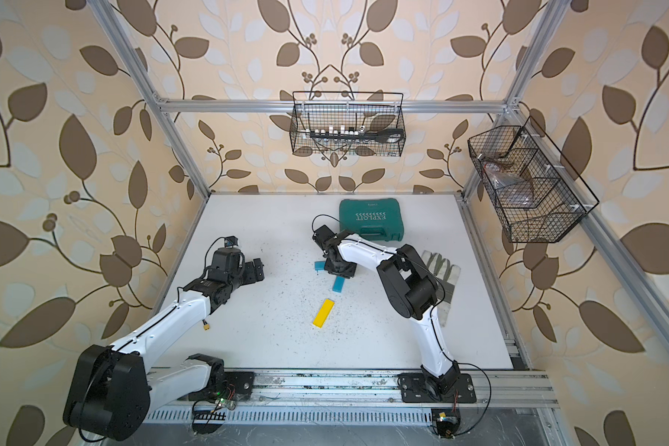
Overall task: Assemble the number 7 with building blocks
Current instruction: Assemble the building block at the center of the board.
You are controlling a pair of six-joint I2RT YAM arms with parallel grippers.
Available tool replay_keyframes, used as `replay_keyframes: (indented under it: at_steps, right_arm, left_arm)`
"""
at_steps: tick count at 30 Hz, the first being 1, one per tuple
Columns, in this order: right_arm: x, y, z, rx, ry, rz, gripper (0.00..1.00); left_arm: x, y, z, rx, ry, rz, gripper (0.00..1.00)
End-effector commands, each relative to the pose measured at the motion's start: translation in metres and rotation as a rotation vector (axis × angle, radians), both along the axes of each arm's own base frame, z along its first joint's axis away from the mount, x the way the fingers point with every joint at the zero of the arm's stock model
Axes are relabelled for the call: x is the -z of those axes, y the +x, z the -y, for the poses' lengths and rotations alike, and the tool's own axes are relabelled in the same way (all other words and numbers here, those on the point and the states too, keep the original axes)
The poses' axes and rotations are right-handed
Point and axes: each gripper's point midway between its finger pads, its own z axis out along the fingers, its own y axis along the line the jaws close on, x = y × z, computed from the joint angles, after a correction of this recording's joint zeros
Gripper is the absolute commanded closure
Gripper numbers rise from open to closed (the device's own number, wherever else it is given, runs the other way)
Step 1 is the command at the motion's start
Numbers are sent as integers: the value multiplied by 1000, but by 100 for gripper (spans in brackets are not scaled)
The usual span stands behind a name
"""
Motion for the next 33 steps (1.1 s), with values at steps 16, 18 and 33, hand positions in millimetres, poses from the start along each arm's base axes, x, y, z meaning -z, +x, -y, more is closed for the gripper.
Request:
replay_keyframes:
  at_steps: [16, 18, 33]
  right_arm:
    - [8, -2, -5, 7, 26, -22, 45]
    - [6, -5, -7, 2, 40, -23, 38]
    - [-50, -111, -32, -150, -60, 131, 37]
  left_arm:
    - [-10, 3, -4, -19, -13, 34, 6]
    - [-9, 3, -4, -18, -14, 32, 6]
    - [-12, 2, -5, -24, -15, 45, 6]
